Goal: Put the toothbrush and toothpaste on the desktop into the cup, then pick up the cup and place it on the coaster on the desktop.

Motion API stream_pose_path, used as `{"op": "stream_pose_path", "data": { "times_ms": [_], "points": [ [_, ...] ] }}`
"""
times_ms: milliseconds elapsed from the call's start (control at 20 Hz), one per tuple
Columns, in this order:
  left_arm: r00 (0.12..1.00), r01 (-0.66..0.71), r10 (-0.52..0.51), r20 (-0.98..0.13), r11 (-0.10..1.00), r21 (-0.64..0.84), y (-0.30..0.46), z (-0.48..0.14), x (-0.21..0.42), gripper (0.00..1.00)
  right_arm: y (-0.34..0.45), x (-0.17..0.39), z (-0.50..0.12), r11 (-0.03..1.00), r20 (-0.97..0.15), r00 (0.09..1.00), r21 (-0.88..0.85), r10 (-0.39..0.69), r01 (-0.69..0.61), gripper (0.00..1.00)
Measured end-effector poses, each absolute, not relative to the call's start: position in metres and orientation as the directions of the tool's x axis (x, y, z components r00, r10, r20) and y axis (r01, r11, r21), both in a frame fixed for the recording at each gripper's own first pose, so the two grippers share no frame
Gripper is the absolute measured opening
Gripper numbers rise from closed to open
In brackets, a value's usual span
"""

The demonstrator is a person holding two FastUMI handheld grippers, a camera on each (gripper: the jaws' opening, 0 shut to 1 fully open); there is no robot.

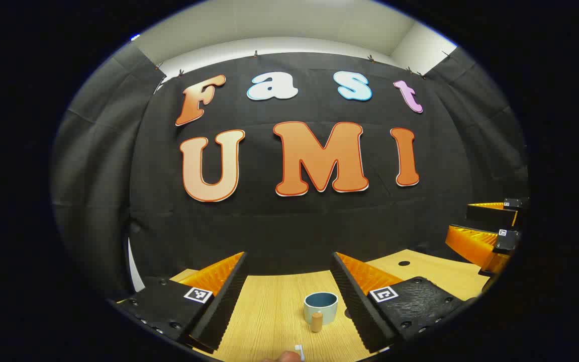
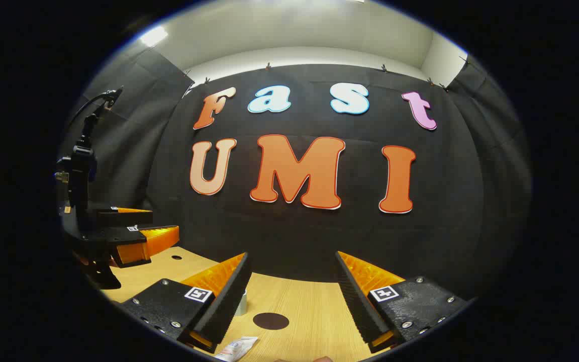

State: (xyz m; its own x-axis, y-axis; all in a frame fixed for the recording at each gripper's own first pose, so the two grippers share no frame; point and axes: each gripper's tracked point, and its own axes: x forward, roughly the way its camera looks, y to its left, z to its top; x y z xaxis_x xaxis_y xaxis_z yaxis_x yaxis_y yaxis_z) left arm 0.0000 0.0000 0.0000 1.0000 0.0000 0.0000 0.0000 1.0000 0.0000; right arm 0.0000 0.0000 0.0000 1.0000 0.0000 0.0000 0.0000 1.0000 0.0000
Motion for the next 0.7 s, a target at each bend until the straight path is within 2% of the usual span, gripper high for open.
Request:
{"op": "stream_pose_path", "data": {
  "times_ms": [200,350,700],
  "points": [
    [1.0,0.021,-0.021,0.004,1.0,-0.02,-0.003,-0.006,0.005,0.97,0.002,0.005,-0.004,1.0,-0.019,1.0,0.016,0.004,-0.004,0.98],
    [1.0,0.011,-0.011,0.015,0.999,-0.035,-0.001,-0.01,0.006,0.99,0.006,0.005,-0.009,1.0,-0.03,0.999,-0.006,0.015,-0.016,0.98],
    [0.999,-0.005,0.007,0.037,0.999,-0.047,0.004,0.001,0.009,0.98,0.0,0.007,-0.006,1.0,-0.039,0.999,0.021,0.013,-0.013,0.98]
  ]
}}
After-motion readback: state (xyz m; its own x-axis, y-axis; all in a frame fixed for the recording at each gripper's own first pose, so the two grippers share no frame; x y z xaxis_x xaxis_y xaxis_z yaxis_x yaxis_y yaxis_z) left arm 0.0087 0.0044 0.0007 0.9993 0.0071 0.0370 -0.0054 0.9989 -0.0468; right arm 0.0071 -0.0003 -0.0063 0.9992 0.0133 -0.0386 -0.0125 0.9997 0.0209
